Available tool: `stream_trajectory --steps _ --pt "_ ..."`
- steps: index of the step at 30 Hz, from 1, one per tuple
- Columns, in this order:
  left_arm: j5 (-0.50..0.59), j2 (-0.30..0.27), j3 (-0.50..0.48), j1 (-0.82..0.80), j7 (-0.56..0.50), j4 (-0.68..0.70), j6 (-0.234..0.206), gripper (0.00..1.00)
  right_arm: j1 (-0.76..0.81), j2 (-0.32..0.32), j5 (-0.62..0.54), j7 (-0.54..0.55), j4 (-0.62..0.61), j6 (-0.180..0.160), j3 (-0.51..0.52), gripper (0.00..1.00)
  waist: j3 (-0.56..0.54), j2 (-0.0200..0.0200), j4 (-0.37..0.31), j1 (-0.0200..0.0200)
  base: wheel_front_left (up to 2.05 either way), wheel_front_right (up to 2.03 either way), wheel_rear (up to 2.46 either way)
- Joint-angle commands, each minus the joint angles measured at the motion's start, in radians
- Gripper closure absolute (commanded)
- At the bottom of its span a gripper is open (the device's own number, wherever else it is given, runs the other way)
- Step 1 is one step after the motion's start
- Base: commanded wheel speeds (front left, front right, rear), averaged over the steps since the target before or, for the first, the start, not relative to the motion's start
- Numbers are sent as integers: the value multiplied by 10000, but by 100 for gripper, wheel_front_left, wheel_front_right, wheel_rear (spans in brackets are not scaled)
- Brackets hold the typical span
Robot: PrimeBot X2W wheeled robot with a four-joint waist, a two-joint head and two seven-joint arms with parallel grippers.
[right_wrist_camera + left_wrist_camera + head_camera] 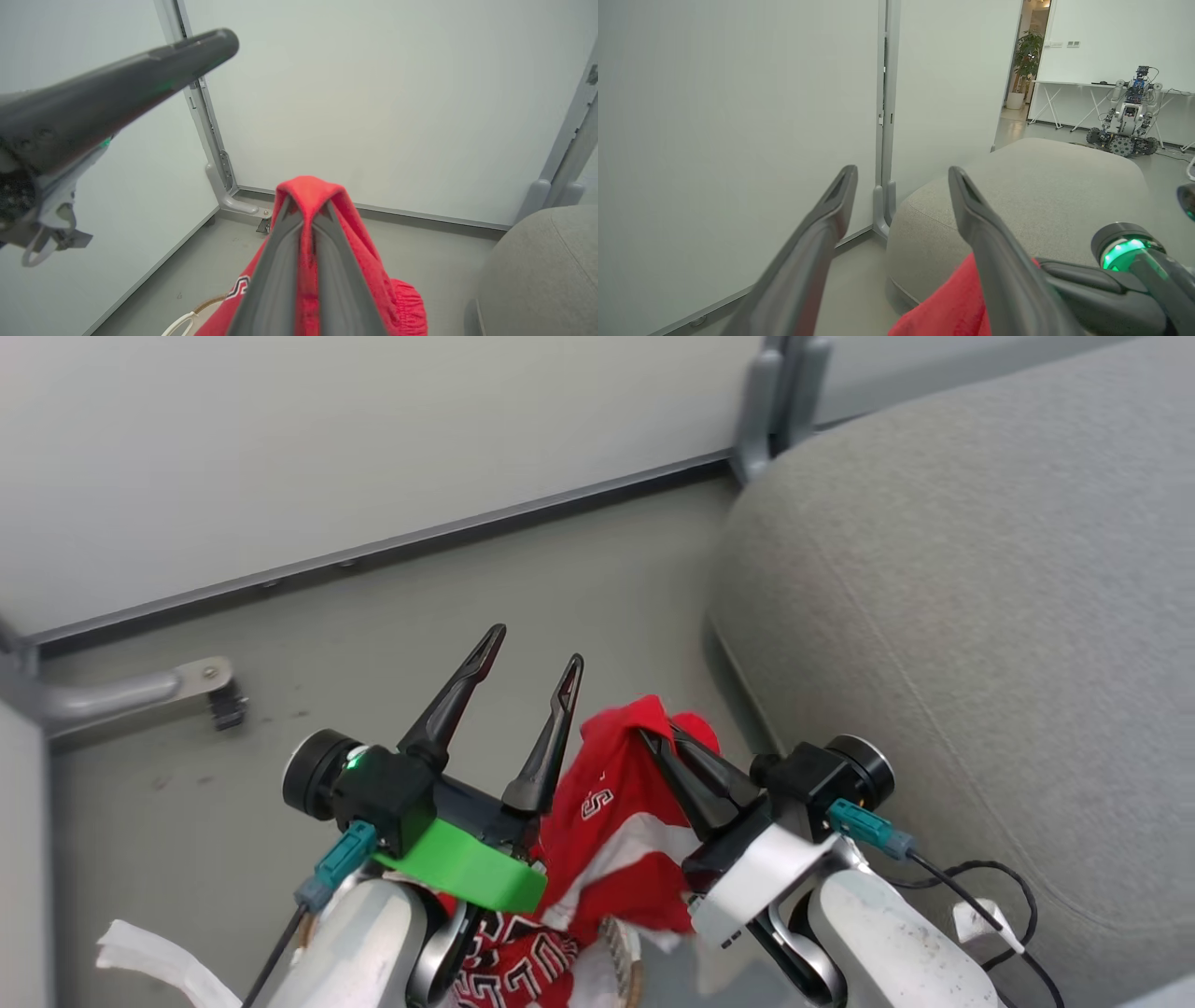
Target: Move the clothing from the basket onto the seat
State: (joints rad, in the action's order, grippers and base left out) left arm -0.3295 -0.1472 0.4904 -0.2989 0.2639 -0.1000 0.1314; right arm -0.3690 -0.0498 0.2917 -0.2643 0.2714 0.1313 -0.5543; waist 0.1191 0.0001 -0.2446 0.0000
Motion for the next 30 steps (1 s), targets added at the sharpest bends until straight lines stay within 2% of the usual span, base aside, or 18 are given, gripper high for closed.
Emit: stream_trajectory --steps 1,8,18,24,30 --pt "78 -145 33 52 7 55 -14 0 190 -19 64 -5 -185 -10 119 100 349 -1 -1527 0 0 0 0" --pt "56 -345 88 55 7 32 -14 0 530 -16 202 -3 -578 -12 392 100 578 -1 -2738 0 0 0 0" --pt "-149 -615 699 -517 7 -130 -14 0 767 -10 -99 -3 -1219 -10 1499 100 1245 -1 -2987 0 0 0 0" --pt "-203 -1075 846 -713 7 -115 -14 0 -392 -16 -1128 -5 -1272 -12 2325 100 1962 -1 -3017 0 0 0 0" --pt "-184 -1491 745 -697 7 15 -14 0 -2372 -104 -2412 -3 -858 -12 3561 100 2657 -1 -3008 0 0 0 0"
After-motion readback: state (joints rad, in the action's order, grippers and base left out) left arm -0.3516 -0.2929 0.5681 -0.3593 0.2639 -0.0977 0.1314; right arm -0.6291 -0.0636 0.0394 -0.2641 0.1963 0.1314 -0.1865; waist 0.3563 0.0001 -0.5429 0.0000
